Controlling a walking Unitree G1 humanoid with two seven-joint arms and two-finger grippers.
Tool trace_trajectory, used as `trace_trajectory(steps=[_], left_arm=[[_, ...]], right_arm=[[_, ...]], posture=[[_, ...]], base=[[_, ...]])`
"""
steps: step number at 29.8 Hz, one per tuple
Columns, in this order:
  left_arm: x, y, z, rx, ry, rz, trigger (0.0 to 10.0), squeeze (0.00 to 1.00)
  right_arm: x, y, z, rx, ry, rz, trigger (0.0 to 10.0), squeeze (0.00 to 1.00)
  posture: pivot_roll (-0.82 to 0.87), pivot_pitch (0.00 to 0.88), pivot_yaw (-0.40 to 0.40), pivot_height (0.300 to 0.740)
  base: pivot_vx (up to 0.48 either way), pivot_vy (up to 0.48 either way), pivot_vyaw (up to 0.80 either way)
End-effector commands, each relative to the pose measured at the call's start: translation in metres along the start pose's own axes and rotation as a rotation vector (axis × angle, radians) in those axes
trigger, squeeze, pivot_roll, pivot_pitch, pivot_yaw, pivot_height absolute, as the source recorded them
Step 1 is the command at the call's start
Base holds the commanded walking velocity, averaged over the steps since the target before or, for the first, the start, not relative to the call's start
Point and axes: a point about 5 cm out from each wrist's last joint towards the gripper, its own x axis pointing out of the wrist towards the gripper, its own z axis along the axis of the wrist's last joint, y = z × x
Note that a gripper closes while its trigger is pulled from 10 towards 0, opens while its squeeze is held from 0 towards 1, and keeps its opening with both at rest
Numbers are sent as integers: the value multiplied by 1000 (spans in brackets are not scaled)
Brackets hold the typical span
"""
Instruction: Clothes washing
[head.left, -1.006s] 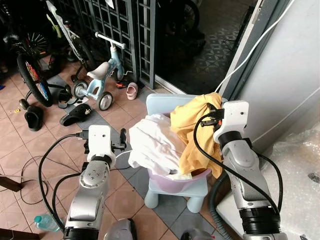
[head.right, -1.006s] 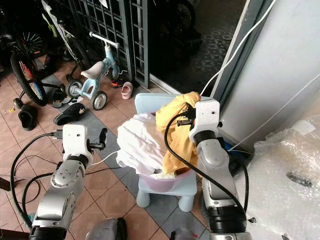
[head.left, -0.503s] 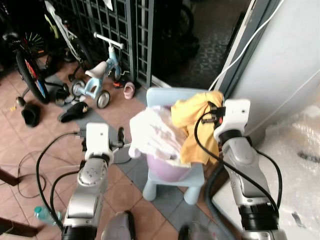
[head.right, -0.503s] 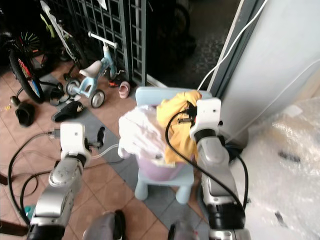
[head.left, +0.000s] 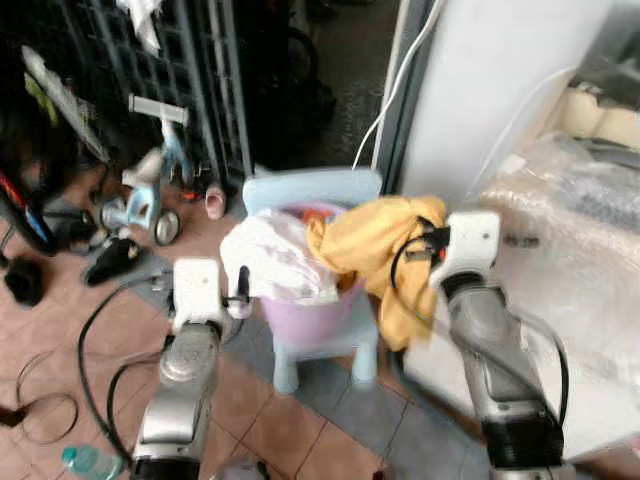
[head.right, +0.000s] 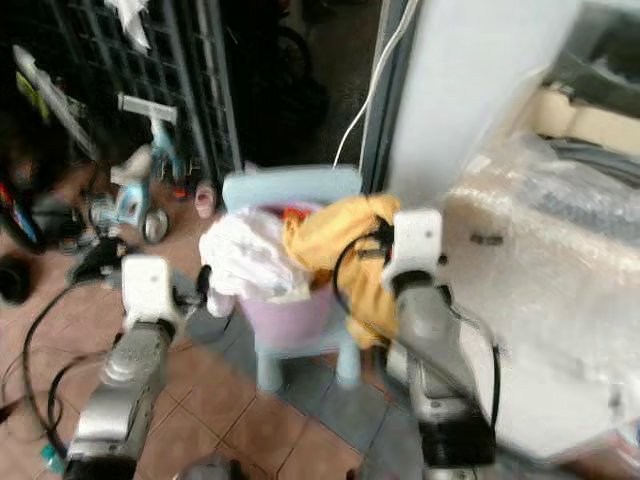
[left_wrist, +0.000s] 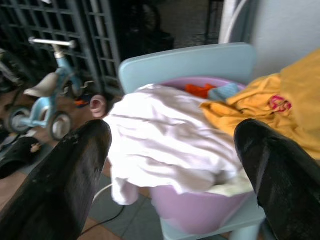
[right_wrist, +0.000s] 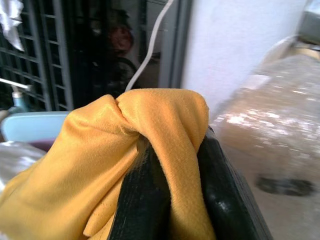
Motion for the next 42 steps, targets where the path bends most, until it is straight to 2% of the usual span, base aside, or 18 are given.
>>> trace_trajectory(steps=[1, 7, 19, 25, 26, 30, 37, 42], left_arm=[[3, 5, 3, 18, -15, -2, 10000, 0], [4, 3, 6, 6, -32, -27, 10000, 0], [2, 5, 3, 6, -20, -12, 10000, 0], [3, 8, 3, 11, -29, 34, 10000, 0], [4, 11, 5, 8, -40, 64, 10000, 0], [5, 17, 7, -5, -50, 101, 10000, 0], [3, 28, 4, -24, -29, 131, 10000, 0], [3, 28, 5, -34, -39, 130, 10000, 0]], right_arm=[[3, 3, 11, 9, -51, -3, 10000, 0], [5, 0, 13, 3, -58, -14, 10000, 0], [8, 4, 13, 3, -62, 12, 10000, 0], [8, 8, 15, -1, -72, 54, 10000, 0], [9, 13, 19, -7, -90, 104, 10000, 0], [10, 17, 21, 13, -95, 148, 10000, 0], [9, 22, 23, -1, -116, 179, 10000, 0], [10, 23, 28, -6, -139, 205, 10000, 0]], posture=[[-76, 0, 37, 740], [-76, 0, 37, 740], [-65, 0, 27, 740], [-66, 0, 28, 740], [-73, 0, 30, 740], [-73, 0, 30, 740], [-68, 0, 34, 740], [-70, 0, 37, 740]], base=[[0, 0, -800], [0, -442, -800], [0, -382, -759], [0, 0, 0], [0, 0, 0], [0, 0, 0], [39, 0, 0], [360, 0, 433]])
